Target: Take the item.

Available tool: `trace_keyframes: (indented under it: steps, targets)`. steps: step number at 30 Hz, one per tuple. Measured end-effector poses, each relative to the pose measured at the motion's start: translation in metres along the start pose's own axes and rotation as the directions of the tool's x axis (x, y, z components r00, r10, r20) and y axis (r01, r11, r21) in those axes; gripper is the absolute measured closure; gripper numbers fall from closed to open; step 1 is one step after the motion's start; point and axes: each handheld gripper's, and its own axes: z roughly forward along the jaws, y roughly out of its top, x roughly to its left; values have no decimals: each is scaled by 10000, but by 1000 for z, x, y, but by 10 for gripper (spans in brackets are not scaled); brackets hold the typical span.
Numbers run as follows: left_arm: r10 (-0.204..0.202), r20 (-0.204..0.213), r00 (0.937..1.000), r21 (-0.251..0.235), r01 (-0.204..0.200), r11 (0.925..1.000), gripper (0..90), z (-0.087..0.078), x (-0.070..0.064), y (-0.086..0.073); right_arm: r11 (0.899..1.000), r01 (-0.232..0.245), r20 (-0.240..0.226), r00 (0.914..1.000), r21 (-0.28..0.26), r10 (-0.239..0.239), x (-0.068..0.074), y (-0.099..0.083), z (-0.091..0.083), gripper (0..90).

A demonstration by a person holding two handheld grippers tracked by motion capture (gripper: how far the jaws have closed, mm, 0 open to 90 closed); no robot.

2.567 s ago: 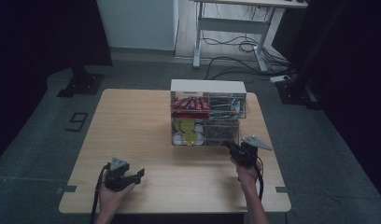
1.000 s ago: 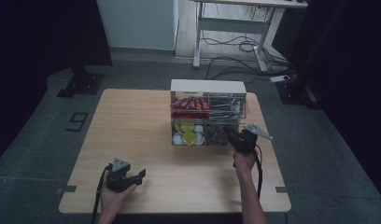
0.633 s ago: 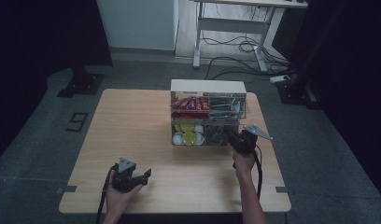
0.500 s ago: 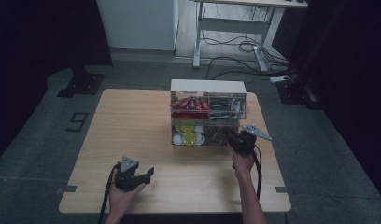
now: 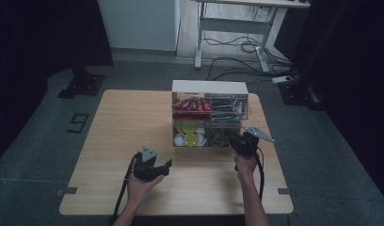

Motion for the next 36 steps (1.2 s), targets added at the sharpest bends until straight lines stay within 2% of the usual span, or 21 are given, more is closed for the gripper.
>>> trace_keyframes:
  steps: [9, 18, 28, 36]
  targets:
    - [371, -32, 9993, -50, -371, 9993, 312, 13, -14, 16, 9999, -49, 14, 10000, -144, 49, -2, 2, -3, 884]
    - [560, -199, 9982, -144, -562, 9983, 318, 27, -22, 28, 9989, -271, -17, 9996, -389, 271, -6, 6, -9, 886]
    - [622, -318, 9976, -290, -631, 9976, 318, 40, -30, 41, 9983, -398, -57, 9992, -436, 396, -8, 7, -11, 887]
    - [861, -510, 9950, -379, -880, 9954, 317, 53, -39, 51, 9982, -444, -126, 9990, -401, 440, -8, 6, -10, 887]
